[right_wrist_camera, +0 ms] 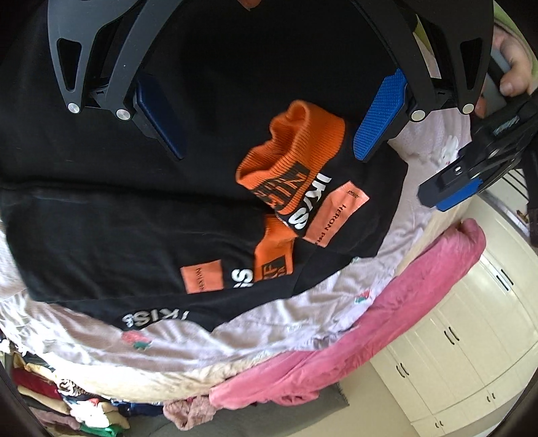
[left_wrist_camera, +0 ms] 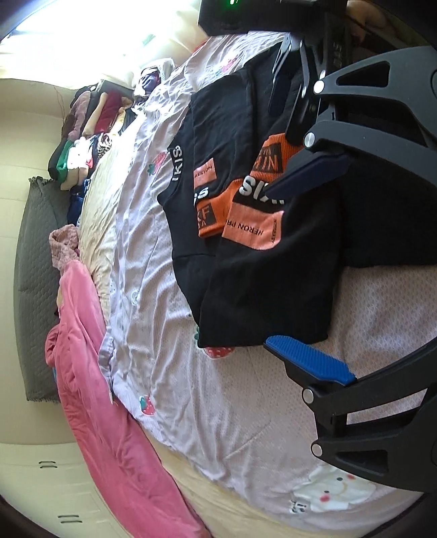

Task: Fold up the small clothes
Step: 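Grasp the folded cuff with the right gripper and lift the shirt side inward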

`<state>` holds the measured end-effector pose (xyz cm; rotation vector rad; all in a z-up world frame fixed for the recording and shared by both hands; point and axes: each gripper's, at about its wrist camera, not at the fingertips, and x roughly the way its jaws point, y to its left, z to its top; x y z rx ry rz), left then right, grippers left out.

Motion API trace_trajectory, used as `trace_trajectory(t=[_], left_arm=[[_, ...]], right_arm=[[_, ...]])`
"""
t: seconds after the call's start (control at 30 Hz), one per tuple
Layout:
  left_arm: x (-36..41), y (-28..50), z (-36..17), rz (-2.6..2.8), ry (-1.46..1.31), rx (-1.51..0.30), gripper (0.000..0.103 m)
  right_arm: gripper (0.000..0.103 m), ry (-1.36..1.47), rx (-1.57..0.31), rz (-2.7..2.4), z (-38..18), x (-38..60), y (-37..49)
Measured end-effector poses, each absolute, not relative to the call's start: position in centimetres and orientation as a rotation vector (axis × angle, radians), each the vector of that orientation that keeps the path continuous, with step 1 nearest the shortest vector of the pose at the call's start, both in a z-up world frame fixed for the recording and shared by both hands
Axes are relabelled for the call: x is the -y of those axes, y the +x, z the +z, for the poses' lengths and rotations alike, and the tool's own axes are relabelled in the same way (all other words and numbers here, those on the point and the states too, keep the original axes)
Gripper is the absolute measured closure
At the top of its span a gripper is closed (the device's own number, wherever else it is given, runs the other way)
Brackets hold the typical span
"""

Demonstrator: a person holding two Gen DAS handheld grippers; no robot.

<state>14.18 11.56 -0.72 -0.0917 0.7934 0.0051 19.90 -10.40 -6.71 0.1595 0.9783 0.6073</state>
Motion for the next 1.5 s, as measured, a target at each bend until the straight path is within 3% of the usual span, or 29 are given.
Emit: trace_trajectory(t=[0.1,0.13,0.3,0.33,0.43,1.1,1.5], left_arm=[[-12.0,14.1,-0.8,0.009,-0.108,-0.793,0.026],[-12.1,14.1,-0.8,0.008,-0.110,-0.792,0.026],[-12.6,14.1,-0.7,0.010,-0.129,-0.785,0.025],[-12.7,14.1,-0.7,0.010,-0.131,-0.784,0.025],[-12.8,14.1,-0.7,0.012,-0.133,-0.783,0.025],[-12.9,13.7,-0.1,0.016,-0.151,-0.770,0.024],[-11.7,14.4,-0.4,0.008,-0.131,-0.785,0.023]], right_arm=[[0.009,0.170,-1.006,0.598,-7.5,9.8,20.7],[0.019,0.175,-1.016,0.604,-7.8,9.5,21.0],[0.050,0.159,-1.029,0.615,-8.2,8.2,21.6],[0.066,0.153,-1.021,0.614,-8.1,8.0,21.7],[0.092,0.143,-0.995,0.645,-7.2,7.7,21.6],[0.095,-0.055,-0.645,0.551,3.4,13.1,23.5],[0.095,-0.111,-0.632,0.376,2.6,18.6,25.8]])
